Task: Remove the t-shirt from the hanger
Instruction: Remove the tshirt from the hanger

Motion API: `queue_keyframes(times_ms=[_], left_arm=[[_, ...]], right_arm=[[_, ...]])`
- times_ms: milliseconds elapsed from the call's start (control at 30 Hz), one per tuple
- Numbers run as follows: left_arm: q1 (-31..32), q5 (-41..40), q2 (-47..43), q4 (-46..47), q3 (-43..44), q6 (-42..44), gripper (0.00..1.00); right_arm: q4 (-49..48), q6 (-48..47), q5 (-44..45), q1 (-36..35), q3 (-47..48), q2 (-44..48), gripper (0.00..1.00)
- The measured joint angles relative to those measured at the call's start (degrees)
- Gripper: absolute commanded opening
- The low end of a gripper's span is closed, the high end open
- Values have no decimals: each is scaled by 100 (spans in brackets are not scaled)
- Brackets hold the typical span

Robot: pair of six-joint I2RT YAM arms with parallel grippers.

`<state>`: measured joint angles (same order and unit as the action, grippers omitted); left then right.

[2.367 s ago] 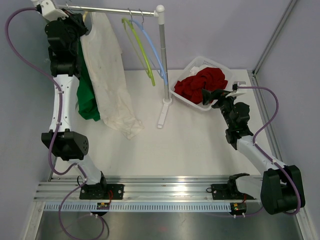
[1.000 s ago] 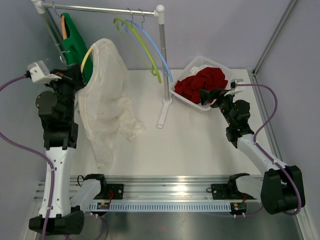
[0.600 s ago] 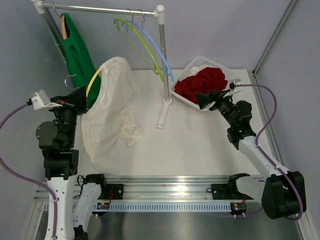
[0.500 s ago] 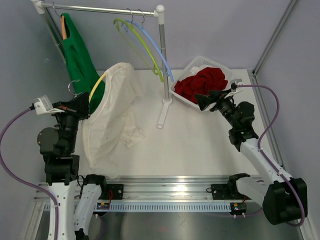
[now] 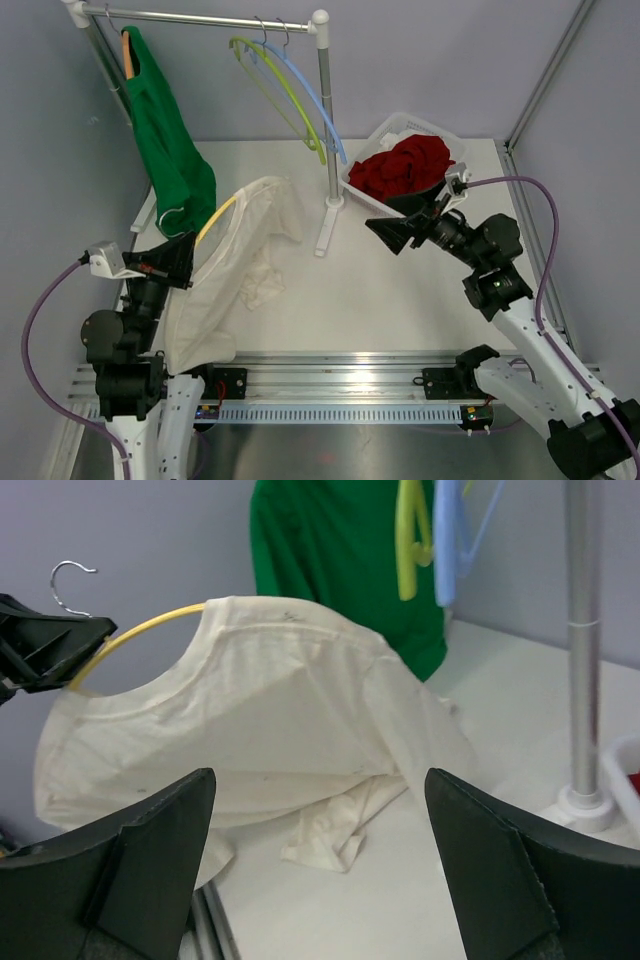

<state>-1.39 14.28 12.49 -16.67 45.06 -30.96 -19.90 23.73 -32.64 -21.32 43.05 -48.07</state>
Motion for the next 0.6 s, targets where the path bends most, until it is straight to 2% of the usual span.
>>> queue_keyframes(times_ms=[200,367,600], left_arm=[[0,358,-234,-90,-229,63,0],[0,422,-509,-96,-369,70,0],[0,387,-791,-87,-407,94,0]], right_arm=[[533,-280,420,-1145,439,-407,91],[629,-509,1569,-2334,782,-1163,90],[632,-750,3237,-3399,1458,-2437,89]])
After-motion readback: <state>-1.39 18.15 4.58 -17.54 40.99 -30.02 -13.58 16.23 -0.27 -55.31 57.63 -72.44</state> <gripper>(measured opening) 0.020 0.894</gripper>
